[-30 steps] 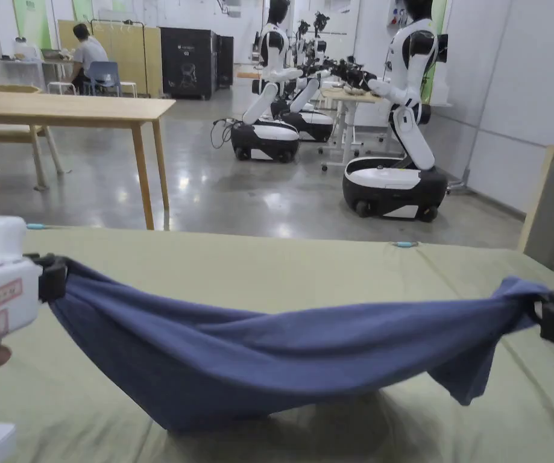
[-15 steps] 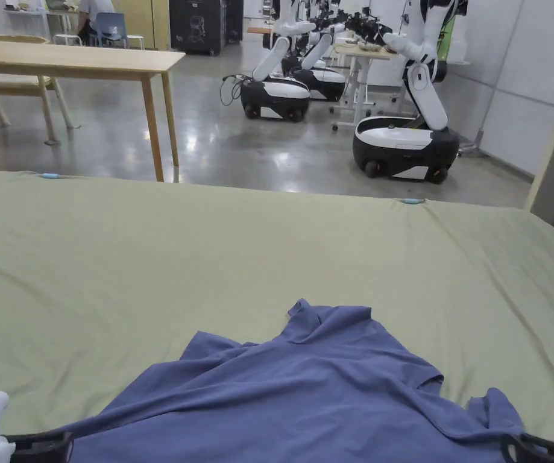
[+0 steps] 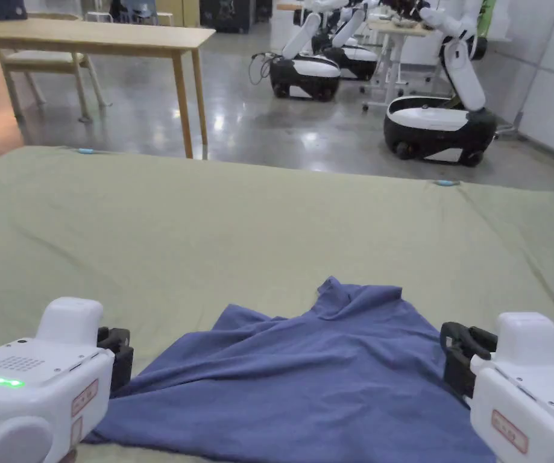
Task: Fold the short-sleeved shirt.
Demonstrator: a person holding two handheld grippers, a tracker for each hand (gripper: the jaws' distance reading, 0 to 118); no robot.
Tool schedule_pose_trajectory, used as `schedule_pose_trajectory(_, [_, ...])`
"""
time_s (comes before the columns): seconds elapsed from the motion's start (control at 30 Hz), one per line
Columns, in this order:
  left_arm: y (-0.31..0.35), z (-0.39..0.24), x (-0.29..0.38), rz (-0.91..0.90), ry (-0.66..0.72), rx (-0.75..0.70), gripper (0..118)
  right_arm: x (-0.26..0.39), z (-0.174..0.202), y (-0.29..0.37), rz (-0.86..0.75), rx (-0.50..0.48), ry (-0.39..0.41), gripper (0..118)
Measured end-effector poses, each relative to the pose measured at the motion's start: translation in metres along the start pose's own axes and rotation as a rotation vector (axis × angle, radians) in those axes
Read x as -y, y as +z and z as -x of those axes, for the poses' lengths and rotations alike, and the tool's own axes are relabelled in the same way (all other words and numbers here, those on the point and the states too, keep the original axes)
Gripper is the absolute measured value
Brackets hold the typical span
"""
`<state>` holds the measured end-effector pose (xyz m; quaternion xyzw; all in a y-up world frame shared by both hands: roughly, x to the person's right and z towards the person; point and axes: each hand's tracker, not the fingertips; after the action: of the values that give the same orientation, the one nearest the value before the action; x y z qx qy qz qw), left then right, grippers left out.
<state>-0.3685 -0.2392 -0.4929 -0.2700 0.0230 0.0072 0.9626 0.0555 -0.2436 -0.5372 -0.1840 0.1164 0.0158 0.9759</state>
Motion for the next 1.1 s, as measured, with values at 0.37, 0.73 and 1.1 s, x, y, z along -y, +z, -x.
schedule_pose_trajectory(0.37, [-0.053,0.115,-0.006,0.264,0.127,0.004,12,0.023,0.012,-0.028,0.085,-0.040,0.001,2])
schedule_pose_trajectory(0.73, [-0.139,0.113,0.031,0.484,0.093,0.078,98,0.035,0.015,-0.054,0.151,-0.037,-0.012,2])
schedule_pose_trajectory(1.1, [-0.146,0.097,0.035,0.573,0.044,0.115,72,0.036,0.010,-0.053,0.154,-0.032,-0.023,2])
